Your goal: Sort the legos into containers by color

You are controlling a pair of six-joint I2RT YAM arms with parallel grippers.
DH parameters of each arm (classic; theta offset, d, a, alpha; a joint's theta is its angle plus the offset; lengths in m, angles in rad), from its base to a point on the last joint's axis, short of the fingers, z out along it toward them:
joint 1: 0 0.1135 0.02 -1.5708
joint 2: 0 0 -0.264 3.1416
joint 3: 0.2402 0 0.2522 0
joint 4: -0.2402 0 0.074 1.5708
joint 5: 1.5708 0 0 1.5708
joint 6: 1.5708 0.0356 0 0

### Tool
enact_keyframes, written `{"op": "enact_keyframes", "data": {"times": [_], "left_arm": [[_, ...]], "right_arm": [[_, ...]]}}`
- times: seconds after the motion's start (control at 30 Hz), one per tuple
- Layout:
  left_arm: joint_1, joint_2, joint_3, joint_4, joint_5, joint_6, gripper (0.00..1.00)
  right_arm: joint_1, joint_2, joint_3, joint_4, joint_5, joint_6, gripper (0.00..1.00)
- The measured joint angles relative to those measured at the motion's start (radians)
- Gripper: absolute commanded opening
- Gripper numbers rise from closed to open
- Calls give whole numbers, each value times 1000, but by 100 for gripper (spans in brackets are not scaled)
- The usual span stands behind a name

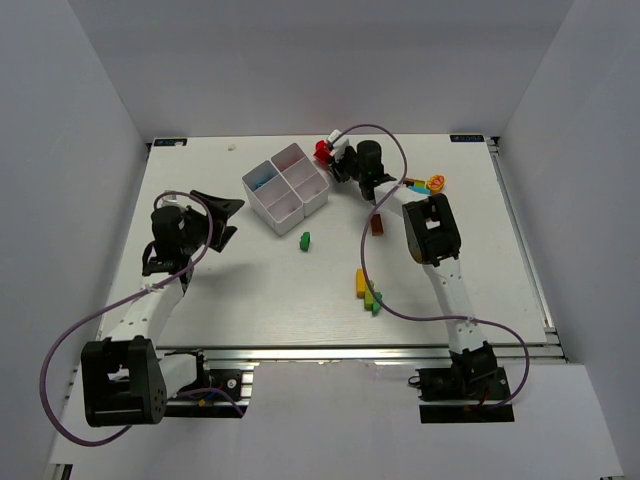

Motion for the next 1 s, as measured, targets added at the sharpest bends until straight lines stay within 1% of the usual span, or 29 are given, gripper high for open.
{"op": "enact_keyframes", "data": {"times": [0.33,0.4,0.5,0.6,0.7,0.9,0.93,1.0], "left_arm": [[0,-5,0,1,0,-5,98],[0,-6,0,2,0,-7,98],[0,-10,0,6,0,-8,98],[0,-10,0,9,0,-8,98],[0,-10,0,8,1,-8,98],[0,-9,0,9,6,-8,98],[0,-9,0,9,6,-8,98],[0,-9,0,7,6,-8,98]], "right_arm": [[-46,-191,-295,34,-24,8,0],[-54,-215,-324,45,-29,21,0],[-62,-224,-316,64,-28,50,0],[-64,-216,-261,57,-6,95,0],[-68,-176,-139,55,14,138,0],[-67,30,281,21,28,208,0],[-63,56,316,19,37,211,0],[-60,80,329,12,60,213,0]]}}
